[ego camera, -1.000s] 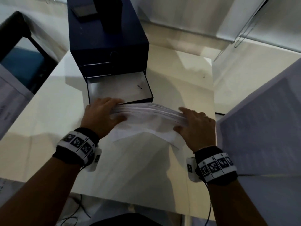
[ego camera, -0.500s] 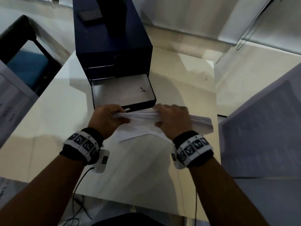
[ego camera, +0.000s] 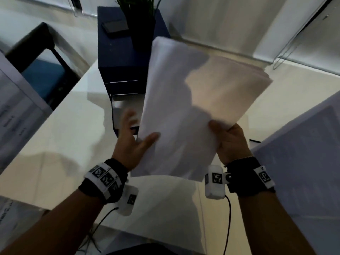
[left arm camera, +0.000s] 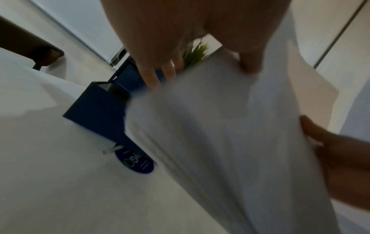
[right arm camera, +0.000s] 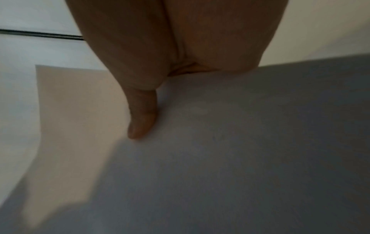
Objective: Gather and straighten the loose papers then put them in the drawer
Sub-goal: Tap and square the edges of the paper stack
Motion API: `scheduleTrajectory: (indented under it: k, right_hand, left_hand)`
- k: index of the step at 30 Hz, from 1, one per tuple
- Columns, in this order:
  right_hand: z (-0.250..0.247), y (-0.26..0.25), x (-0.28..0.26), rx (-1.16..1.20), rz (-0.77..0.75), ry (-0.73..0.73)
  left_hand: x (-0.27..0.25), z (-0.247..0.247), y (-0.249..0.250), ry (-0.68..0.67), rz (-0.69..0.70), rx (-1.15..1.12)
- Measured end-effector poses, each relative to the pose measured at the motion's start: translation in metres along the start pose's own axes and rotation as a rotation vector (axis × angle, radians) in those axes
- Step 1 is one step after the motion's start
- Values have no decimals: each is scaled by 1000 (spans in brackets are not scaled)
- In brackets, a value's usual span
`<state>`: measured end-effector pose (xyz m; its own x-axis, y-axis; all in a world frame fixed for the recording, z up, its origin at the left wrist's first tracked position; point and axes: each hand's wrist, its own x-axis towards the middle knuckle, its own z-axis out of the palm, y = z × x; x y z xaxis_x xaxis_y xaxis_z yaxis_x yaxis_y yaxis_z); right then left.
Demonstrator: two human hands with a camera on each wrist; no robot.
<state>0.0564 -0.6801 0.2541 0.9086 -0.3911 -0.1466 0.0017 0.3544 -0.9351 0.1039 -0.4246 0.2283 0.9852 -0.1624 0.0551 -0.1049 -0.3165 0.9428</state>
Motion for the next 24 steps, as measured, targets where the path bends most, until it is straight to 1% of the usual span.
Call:
scheduleTrajectory:
  k: [2, 3, 5, 6, 7, 8, 9, 10, 11, 12, 13, 14, 15, 16, 18, 20, 22, 24]
  right_hand:
    - [-2, 7, -3, 94, 26, 8]
    - [-3, 12, -4, 105, 24, 30]
    - [-9, 21, -3, 47, -1, 135]
    - [-12, 23, -3, -62, -31, 219]
    - [-16, 25, -6, -234, -65, 297]
    - [-15, 22, -12, -430, -106, 364]
    - [-16, 17, -10, -550, -155, 397]
    - [-31, 11, -10, -634, -195, 401]
    - [-31, 6, -6, -640, -255, 326]
    - [-29, 1, -4, -639, -313, 256]
    - [-25, -5, -2, -544, -309, 187]
    - [-27, -9, 1, -474, -341, 100]
    - [-26, -13, 1, -509, -360, 11]
    - [-30, -10, 1, -559, -353, -38]
    - [-38, -3, -5, -609, -327, -14]
    - [-43, 8, -10, -589, -378, 68]
    - [-49, 22, -13, -555, -364, 158]
    - [-56, 38, -18, -562, -284, 195]
  left_hand:
    - [4, 1, 13, -157, -53, 46]
    - [6, 1, 17, -196, -55, 88]
    - [8, 2, 21, -219, -47, 155]
    - [8, 2, 22, -207, -39, 186]
    - [7, 1, 20, -183, -23, 247]
    - [6, 0, 18, -161, 13, 341]
    - [7, 0, 18, -177, 64, 457]
    - [7, 13, 17, -219, 143, 577]
    - [9, 9, 18, -229, 228, 695]
    - [10, 6, 20, -246, 312, 787]
    - [13, 4, 23, -264, 380, 856]
    - [17, 0, 26, -276, 431, 907]
    - [20, -2, 29, -297, 453, 957]
    - [23, -4, 32, -321, 455, 998]
    - [25, -4, 38, -359, 429, 1074]
    - [23, 1, 41, -333, 426, 1119]
    - [22, 8, 38, -306, 399, 1135]
    - [21, 12, 28, -335, 323, 1151]
